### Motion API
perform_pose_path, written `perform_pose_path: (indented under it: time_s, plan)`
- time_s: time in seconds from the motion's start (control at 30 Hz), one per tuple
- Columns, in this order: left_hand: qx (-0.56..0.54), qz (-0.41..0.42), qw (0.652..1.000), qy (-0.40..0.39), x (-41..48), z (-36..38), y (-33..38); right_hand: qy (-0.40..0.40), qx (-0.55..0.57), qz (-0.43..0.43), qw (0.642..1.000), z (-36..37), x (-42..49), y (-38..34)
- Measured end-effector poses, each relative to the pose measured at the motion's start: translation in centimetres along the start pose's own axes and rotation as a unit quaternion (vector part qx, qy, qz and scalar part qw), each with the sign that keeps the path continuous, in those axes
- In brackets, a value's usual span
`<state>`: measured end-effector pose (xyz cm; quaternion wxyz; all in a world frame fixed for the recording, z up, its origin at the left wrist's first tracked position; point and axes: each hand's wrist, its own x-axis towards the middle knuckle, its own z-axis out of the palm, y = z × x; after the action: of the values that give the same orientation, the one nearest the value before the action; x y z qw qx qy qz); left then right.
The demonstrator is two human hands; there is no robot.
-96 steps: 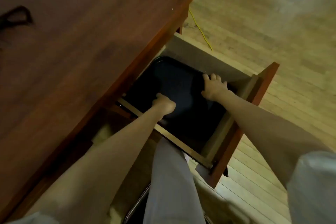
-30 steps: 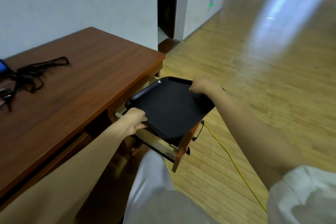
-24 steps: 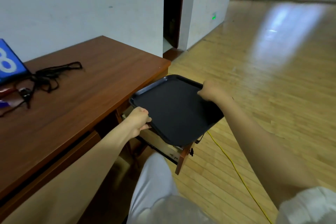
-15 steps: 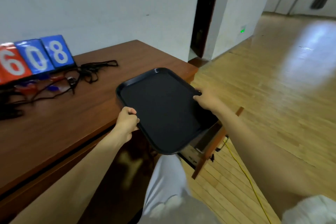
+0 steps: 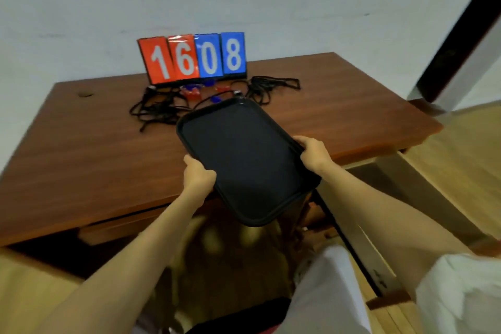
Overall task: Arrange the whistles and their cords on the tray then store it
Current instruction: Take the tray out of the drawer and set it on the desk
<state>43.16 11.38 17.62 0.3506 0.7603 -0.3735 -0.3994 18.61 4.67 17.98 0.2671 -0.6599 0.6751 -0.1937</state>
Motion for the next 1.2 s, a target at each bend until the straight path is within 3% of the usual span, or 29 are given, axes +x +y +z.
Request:
perform_pose_path:
  time_s: [0.4,0.47,0.53,0.6,0.67,0.77,0.87,1.0,1.1,1.2]
  plan:
    - [0.103,-0.001,0.994,0.031,1.1,-2.3,-3.1,-0.056,-0.057,-0.061,0.995,3.0,5.8,-4.1]
    - [0.233,0.057,0.968,0.075,1.0,-2.3,-3.7,-0.071,-0.089,-0.079,0.990,3.1,6.2,-4.1]
    - [0.379,0.153,0.903,0.132,1.1,-2.2,-3.7,-0.058,-0.163,-0.089,0.981,3.2,6.1,-3.6]
    - [0.456,0.212,0.858,0.109,2.3,-2.0,-3.4,-0.008,-0.201,-0.062,0.978,3.4,5.0,-2.7]
    - [0.497,0.206,0.841,0.049,3.9,-2.1,-3.2,0.019,-0.185,-0.019,0.982,4.0,2.8,-1.4]
    - [0.501,0.161,0.850,0.005,5.6,-2.9,-3.1,0.008,-0.095,0.005,0.995,5.4,-0.9,-0.3]
    - [0.494,0.141,0.857,0.032,5.2,-2.4,-3.6,-0.001,-0.001,-0.010,1.000,6.1,-1.3,-0.1]
    - [0.496,0.107,0.857,0.086,3.2,-0.6,-3.7,-0.050,-0.026,-0.069,0.996,5.2,3.4,-0.4]
    - [0.503,0.149,0.843,0.120,2.1,0.2,-3.5,-0.053,-0.030,-0.079,0.995,4.0,6.7,-1.2]
    - [0.474,0.213,0.846,0.119,2.5,-0.5,-3.2,0.021,-0.007,-0.029,0.999,3.8,7.4,-2.1]
